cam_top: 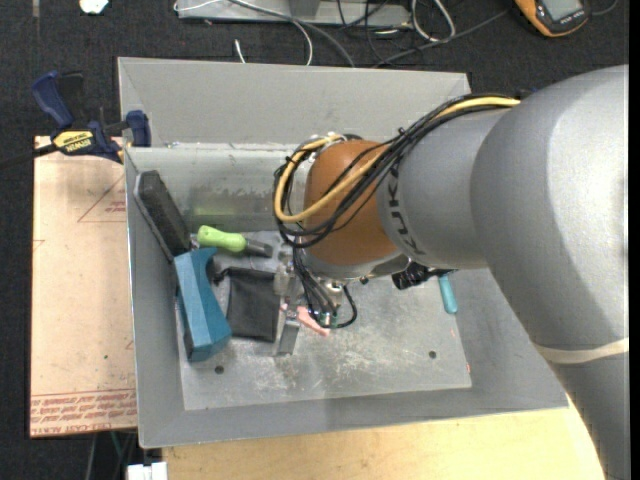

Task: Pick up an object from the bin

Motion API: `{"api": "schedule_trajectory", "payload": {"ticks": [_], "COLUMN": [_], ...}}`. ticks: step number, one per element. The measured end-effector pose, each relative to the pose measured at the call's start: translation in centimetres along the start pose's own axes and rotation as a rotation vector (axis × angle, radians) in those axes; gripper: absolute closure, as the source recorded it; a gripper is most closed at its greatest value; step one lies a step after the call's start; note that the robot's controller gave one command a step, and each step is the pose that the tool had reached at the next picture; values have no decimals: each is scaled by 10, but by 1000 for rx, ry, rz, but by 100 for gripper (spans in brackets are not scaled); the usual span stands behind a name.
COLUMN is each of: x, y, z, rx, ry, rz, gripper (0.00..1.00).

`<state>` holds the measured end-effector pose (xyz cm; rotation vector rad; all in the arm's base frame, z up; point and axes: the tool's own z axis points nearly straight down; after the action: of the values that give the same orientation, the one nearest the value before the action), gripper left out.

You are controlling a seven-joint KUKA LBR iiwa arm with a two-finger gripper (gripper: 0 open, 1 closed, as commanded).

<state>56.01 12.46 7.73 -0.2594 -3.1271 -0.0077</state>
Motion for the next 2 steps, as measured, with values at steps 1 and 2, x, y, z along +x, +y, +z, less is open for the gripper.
{"api": "schedule_trajectory", "payload": {"ticks": [1, 2], "x": [-23, -23], "y": [4, 4], "z": [6, 6], "rx": [-6, -6], "ry": [-12, -12], "rz": [24, 24], "gripper": [100, 100]}}
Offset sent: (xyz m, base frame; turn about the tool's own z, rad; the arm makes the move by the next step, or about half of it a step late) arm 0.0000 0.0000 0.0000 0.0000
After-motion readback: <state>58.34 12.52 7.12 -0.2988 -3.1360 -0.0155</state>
